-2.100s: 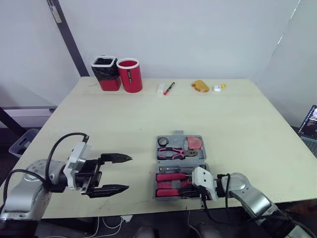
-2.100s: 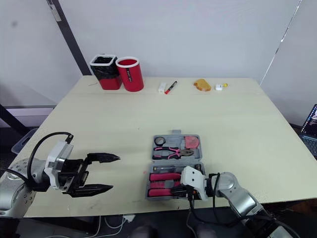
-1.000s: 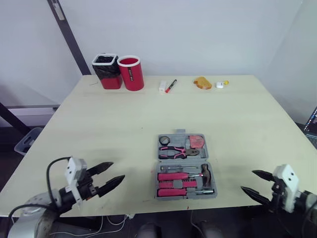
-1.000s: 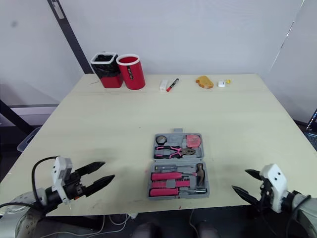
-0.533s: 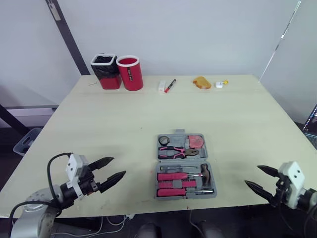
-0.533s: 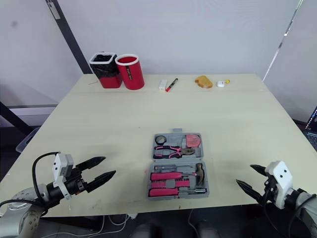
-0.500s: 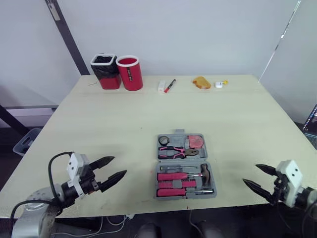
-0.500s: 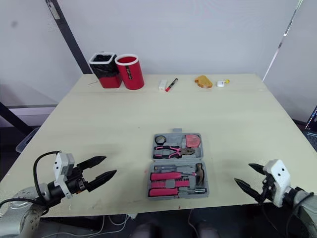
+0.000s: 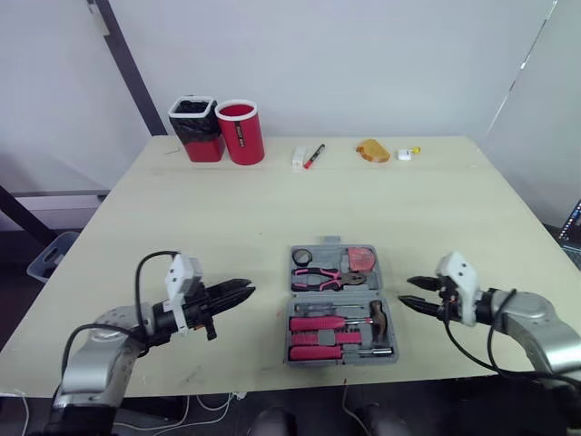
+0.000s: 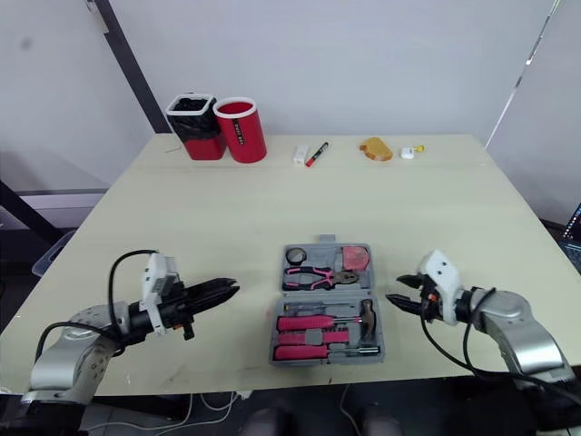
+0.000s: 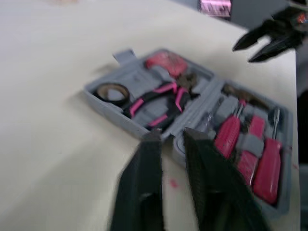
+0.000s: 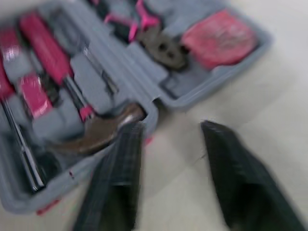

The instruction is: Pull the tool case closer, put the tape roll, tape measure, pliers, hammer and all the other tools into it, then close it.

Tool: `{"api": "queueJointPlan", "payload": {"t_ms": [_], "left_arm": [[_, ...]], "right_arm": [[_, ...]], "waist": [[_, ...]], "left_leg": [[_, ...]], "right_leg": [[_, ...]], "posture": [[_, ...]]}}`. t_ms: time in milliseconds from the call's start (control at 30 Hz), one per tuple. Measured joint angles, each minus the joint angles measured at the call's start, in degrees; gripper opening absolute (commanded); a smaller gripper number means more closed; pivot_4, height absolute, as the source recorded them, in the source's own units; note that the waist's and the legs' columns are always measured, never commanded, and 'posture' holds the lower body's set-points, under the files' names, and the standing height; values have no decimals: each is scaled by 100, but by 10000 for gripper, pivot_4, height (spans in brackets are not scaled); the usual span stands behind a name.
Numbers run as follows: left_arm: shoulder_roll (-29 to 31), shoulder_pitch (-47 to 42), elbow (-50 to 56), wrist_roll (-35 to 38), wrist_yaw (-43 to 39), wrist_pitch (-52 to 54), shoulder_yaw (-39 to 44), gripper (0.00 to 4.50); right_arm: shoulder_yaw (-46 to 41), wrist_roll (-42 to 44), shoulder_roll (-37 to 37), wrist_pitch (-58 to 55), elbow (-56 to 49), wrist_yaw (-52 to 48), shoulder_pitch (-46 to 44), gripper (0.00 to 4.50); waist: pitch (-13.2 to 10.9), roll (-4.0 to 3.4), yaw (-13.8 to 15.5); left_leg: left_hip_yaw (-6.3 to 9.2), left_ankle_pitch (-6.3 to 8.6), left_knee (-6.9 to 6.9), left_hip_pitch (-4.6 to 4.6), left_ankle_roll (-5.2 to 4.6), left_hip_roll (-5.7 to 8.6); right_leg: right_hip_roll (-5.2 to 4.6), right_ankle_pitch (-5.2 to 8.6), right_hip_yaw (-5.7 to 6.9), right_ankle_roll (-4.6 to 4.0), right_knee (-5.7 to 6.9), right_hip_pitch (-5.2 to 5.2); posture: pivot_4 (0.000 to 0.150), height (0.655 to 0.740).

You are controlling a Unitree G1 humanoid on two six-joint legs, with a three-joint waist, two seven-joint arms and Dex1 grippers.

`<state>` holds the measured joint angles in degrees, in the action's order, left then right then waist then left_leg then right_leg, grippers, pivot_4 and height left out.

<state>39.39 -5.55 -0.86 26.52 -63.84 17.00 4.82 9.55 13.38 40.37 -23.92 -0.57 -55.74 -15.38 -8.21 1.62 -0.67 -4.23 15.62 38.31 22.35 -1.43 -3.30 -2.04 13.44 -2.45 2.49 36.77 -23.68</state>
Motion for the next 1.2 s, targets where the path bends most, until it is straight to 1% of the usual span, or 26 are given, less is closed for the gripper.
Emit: {"api": "queueJointPlan", "payload": {"t_ms": [33,67,200,400,667,800,933,1200], "left_arm": [[3,-121,-129,-156,-15,14,-166,0],[3,-141,-150,-179,-15,16,-195,0],[24,-561,-548,-531,-79,117,-565,0],[-51,-996,-1070,-962,-230,3,-1009,0],[-433,-1380,-1914,-1519,-265,-447,-1460,0],[-694,-1711,-2274,-1737,-250,-739,-1569,0],[-809,-1894,-2450,-1795,-286,-789,-1601,0],[-798,-1885,-2453,-1841,-380,-850,-1600,0]], "right_arm": [[162,-134,-1,-36,121,-51,-218,317],[186,-159,-1,-40,141,-59,-252,317],[677,-703,9,90,679,-267,-805,317],[1168,-1280,5,311,1203,-462,-1148,317],[1444,-1764,-177,597,1623,-663,-1539,317],[1525,-1943,-421,687,1747,-737,-1701,317],[1554,-2029,-628,712,1807,-786,-1790,317],[1510,-2144,-698,766,1882,-897,-1830,317]], "waist": [[0,0,-1],[0,0,-1],[0,1,3],[0,0,4],[1,-1,-4],[5,5,-16],[5,5,-14],[5,5,-16]], "left_leg": [[3,0,0,4,0,0],[5,0,0,5,0,0],[8,0,1,22,0,0],[8,-1,7,35,-1,2],[11,-1,10,32,-1,2],[12,-1,14,30,-1,1],[14,-1,14,30,-1,1],[14,-1,14,30,-1,1]], "right_leg": [[2,0,3,0,0,-1],[2,0,4,0,0,-2],[5,-1,7,1,0,-14],[5,-4,7,8,0,-21],[9,-8,8,15,6,-20],[11,-11,6,18,10,-18],[12,-14,7,23,10,-18],[11,-14,7,24,12,-17]], "posture": [[1500,7400],[1500,7400],[1500,7400],[1500,7400],[1500,7400],[1500,7400],[1500,7400],[1500,7400]]}}
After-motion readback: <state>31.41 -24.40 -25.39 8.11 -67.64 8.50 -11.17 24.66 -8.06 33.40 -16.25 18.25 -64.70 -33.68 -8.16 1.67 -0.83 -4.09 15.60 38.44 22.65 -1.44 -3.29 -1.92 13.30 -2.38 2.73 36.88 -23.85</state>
